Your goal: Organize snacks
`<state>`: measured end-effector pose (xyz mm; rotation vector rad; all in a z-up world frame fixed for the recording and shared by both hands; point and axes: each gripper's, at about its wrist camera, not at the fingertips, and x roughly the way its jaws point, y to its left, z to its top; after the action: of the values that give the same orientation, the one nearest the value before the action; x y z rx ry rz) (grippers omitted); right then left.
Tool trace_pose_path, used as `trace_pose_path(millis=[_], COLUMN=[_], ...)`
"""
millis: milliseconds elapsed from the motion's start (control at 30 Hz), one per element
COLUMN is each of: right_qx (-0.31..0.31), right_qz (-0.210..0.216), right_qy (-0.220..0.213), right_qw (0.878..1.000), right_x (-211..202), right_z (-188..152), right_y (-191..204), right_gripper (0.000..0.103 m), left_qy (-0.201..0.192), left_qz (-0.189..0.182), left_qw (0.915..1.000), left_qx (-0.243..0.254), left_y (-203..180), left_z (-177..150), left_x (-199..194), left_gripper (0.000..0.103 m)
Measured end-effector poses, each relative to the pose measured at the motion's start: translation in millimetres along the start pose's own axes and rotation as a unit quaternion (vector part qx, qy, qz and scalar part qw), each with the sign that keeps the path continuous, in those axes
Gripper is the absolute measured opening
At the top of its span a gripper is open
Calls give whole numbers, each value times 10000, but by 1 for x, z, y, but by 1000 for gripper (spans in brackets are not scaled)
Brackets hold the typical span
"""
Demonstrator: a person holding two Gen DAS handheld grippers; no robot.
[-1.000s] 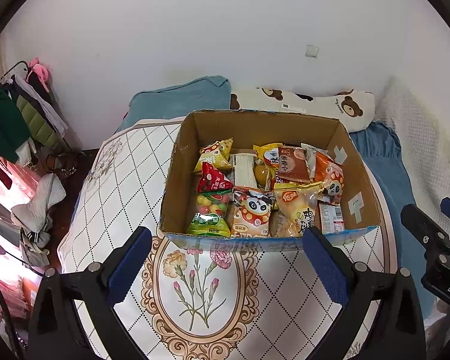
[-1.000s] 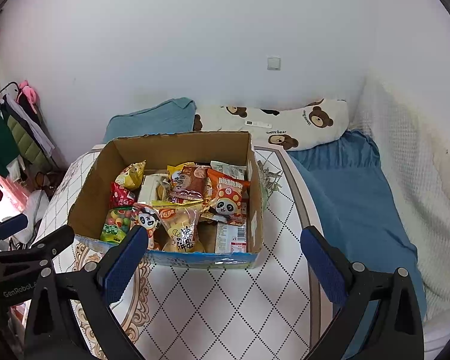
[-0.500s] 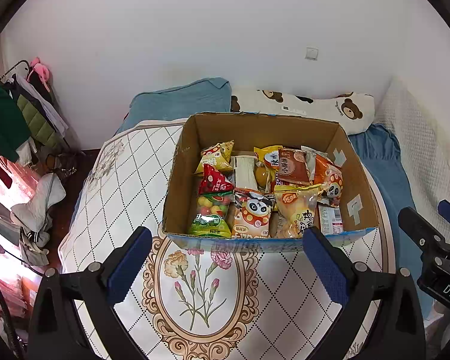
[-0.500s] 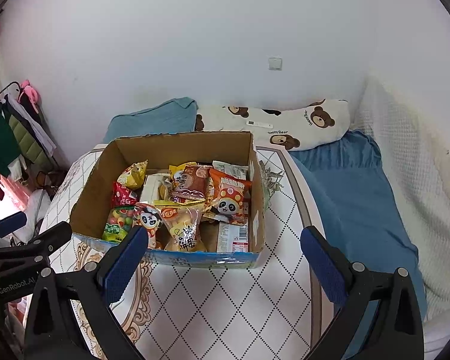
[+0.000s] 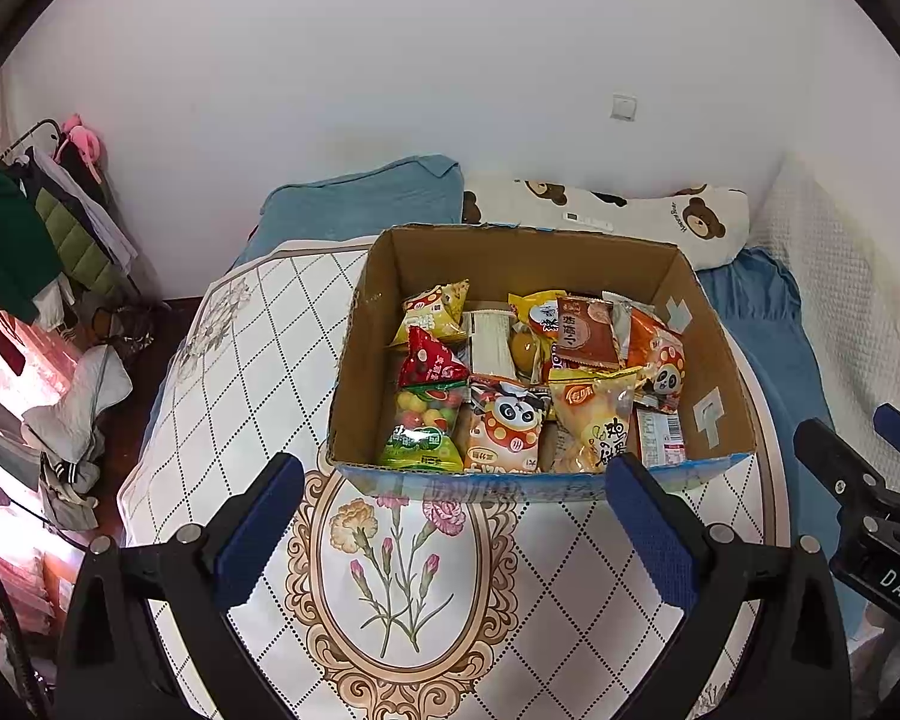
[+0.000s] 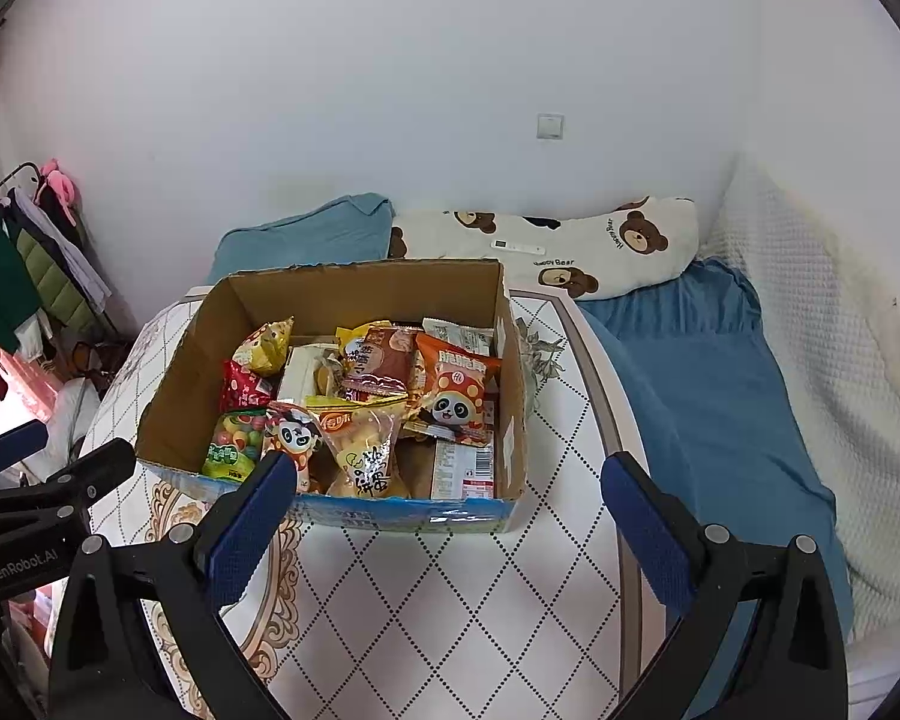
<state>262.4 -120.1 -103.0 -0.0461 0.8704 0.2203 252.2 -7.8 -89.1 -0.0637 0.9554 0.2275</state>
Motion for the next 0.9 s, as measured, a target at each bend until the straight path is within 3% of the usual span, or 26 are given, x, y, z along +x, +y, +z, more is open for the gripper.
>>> trace_pose_path(millis=[900], right_qx=[-59], right_qz=[95], right_qy=[6], right_qw=[9999], right_x=[-3], right_z=[0], right_y=[1], right_gripper=[103], left_qy=[10], left_qz=[3], left_qw=[10000], left_qx=[-17], left_y=[-1], left_z=[-4], left_x=[-5], left_gripper=[103])
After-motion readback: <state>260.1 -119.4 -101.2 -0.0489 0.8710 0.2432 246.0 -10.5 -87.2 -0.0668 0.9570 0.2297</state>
